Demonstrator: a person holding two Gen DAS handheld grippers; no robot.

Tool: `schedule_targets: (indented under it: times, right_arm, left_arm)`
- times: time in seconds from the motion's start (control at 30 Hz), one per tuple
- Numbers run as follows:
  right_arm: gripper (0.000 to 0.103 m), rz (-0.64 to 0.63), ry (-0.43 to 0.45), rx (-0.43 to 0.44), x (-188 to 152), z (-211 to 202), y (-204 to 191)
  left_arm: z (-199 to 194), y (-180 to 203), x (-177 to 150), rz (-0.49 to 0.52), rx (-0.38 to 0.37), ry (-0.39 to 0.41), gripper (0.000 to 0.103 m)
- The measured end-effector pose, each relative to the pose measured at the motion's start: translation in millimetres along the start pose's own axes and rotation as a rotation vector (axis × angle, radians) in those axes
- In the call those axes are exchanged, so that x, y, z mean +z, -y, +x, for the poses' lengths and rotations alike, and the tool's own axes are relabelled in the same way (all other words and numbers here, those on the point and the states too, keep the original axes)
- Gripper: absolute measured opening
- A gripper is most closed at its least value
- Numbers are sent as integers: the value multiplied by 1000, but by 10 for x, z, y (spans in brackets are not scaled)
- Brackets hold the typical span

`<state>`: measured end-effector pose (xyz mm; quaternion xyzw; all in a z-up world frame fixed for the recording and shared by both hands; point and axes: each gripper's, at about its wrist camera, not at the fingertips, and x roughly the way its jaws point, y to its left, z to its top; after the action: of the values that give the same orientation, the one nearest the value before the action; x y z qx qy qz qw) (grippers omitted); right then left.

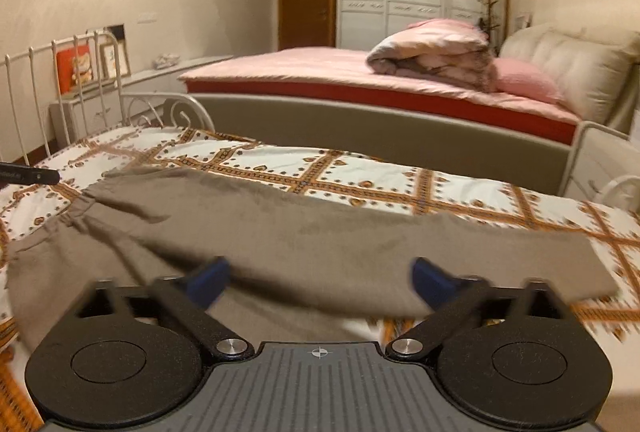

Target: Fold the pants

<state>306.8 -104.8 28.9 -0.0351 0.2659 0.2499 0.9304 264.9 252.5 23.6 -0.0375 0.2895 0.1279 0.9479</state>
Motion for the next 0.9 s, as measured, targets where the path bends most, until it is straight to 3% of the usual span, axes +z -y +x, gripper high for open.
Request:
schedule_targets:
  times: [0.13, 0.2, 0.33, 0.5, 0.7, 0.9]
  right_arm:
    - [77, -56, -34, 35, 273, 717, 58]
    - [76, -84, -48, 51, 421, 1101, 84]
    - [65, -109, -85, 93, 619, 1795, 119]
    - [56, -118, -148, 138, 627, 2486, 136]
    - [55, -180, -174, 166, 538, 2789, 150]
    - [51, -219, -193, 230, 614, 2919, 204]
  left_arm:
    - [664, -345, 113, -54, -11, -73, 57]
    - [962, -467, 150, -81, -33, -117, 57]
    - [1444, -517, 212, -17, -37, -185, 57]
    - [1805, -587, 244, -28, -41, -223, 57]
    - [2002, -638, 298, -55, -68, -254, 59]
    - [2122, -688, 483, 33, -99, -294, 64]
